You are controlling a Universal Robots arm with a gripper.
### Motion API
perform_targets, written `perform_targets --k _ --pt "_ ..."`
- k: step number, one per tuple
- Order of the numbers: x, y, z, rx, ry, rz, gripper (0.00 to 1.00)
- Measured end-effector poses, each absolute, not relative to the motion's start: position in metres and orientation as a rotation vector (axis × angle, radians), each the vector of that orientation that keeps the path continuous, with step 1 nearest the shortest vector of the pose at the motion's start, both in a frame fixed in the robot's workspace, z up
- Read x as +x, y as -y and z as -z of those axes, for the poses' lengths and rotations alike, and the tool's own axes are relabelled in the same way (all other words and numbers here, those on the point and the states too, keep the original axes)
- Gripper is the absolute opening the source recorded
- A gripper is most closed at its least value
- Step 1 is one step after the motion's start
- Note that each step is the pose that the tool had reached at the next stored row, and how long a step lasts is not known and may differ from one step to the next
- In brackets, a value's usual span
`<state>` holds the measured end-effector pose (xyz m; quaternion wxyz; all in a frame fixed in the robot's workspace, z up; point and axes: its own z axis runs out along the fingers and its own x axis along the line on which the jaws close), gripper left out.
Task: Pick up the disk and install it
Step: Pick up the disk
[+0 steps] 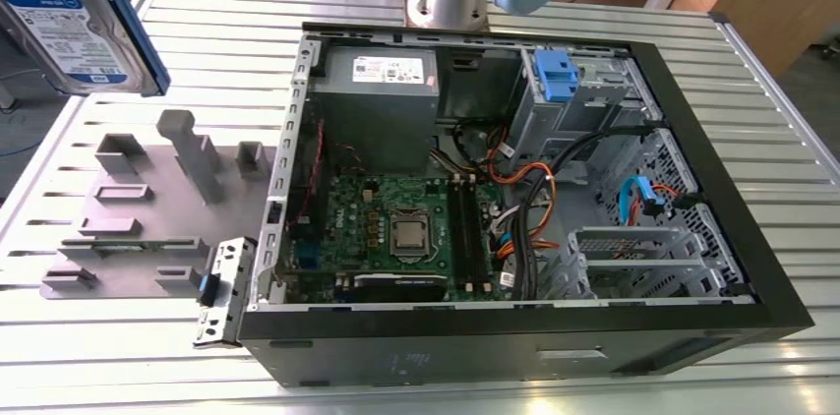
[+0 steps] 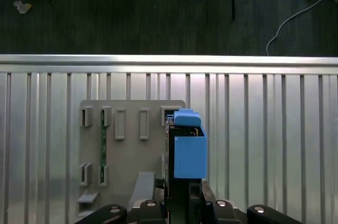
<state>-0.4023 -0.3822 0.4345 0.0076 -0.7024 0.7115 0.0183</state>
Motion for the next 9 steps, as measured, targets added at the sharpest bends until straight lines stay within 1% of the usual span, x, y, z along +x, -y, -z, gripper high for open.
perform_targets --k 9 --pt "-0.4023 0.3822 -0.4442 -2.196 -2.225 -0.057 0.35"
